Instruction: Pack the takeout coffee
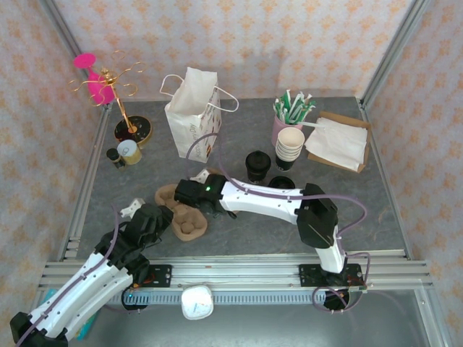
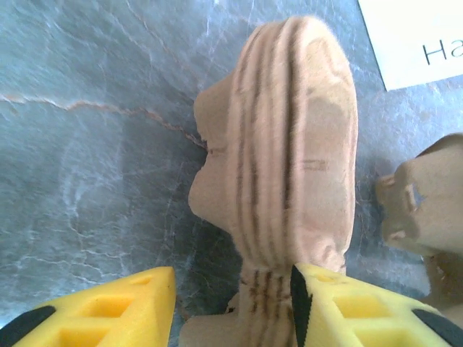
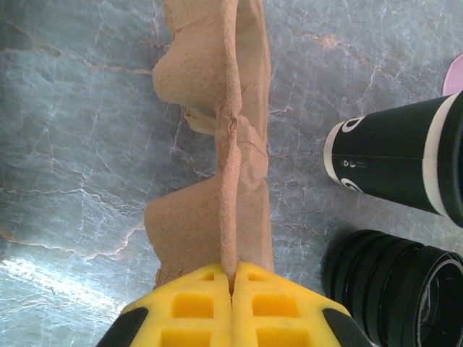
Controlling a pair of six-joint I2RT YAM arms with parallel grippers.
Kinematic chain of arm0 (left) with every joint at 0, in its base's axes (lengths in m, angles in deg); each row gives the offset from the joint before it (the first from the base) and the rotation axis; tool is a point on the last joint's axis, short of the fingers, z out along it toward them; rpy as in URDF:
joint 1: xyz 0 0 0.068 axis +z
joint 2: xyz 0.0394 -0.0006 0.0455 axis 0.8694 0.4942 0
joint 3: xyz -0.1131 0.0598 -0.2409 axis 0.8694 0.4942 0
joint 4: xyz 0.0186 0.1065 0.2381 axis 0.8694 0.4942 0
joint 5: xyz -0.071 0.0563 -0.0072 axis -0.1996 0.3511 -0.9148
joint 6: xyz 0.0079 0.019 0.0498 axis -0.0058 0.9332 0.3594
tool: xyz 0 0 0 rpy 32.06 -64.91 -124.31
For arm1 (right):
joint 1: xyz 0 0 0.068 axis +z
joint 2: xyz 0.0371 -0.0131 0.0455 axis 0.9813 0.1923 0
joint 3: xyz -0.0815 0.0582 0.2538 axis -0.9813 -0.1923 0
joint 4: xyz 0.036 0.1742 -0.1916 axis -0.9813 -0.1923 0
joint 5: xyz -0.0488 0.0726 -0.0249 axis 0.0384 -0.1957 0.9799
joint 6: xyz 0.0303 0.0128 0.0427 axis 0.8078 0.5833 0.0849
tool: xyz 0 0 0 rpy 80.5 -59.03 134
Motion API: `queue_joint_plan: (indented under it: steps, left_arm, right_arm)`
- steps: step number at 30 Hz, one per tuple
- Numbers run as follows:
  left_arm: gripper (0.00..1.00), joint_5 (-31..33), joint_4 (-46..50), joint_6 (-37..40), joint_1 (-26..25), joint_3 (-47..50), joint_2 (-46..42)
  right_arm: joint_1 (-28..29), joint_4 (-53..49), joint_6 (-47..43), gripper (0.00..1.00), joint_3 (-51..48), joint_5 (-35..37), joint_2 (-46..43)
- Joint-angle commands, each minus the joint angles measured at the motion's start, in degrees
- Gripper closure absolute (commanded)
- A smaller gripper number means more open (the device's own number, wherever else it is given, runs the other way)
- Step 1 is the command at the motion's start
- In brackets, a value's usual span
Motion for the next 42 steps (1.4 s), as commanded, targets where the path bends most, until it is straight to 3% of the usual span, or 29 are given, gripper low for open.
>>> queue_joint_plan:
  steps: [1, 4, 6, 11, 14, 19, 22, 27, 30, 35, 42]
  left_arm:
    - [0.5, 4.79, 3.83, 1.24, 0.58, -3.69, 0.65]
    - [0.49, 5.49, 4.6, 1.82, 0.61, -5.13, 0.78]
    - [0.49, 5.92, 5.09, 2.23, 0.57, -5.83, 0.78]
    - [0.49, 5.25, 4.28, 3.75, 0.56, -7.3, 0.57]
    - [0.48, 6.55, 4.59, 5.53, 0.56, -9.18, 0.6]
    - [0.47, 6.51, 4.06, 7.93, 0.59, -11.1, 1.73]
    - [0.47, 3.99, 1.6, 10.29, 0.52, -11.72, 2.4]
    - [0.47, -2.37, -3.33, 10.46, 0.61, -10.35, 2.86]
    - [0.48, -5.73, -7.09, 10.31, 0.53, -9.26, 4.9]
    - [0.48, -1.02, -4.99, 11.49, 0.55, -10.61, 5.55]
    - [0.48, 2.34, -2.71, 12.28, 0.53, -11.38, 3.76]
  right_arm:
    - [1.54, 0.57, 2.51, 1.0, -0.77, 3.21, 1.78]
    - [3.39, 1.65, 2.73, 1.0, 0.36, 1.55, 3.01]
    - [4.32, 2.81, 2.77, 0.88, 0.84, 0.3, 3.55]
    - [4.54, 3.03, 3.94, 0.73, 3.1, -1.3, 2.99]
    - [4.38, 3.89, 5.33, 0.58, 4.49, -3.96, -0.06]
    - [0.69, 8.84, 8.56, 0.45, 3.78, -14.04, -5.91]
    - [-2.6, 12.85, 8.28, 0.43, -1.56, -18.96, -10.06]
    - [-4.24, 22.79, -6.68, 0.18, -12.85, -21.83, -15.16]
    - [-4.7, 26.23, -15.87, 0.19, -16.09, -25.39, -15.77]
    - [-4.82, 29.61, -34.52, 0.23, -20.58, -30.28, -16.52]
    - [-5.82, 33.9, -53.73, 0.15, -24.02, -32.21, -15.81]
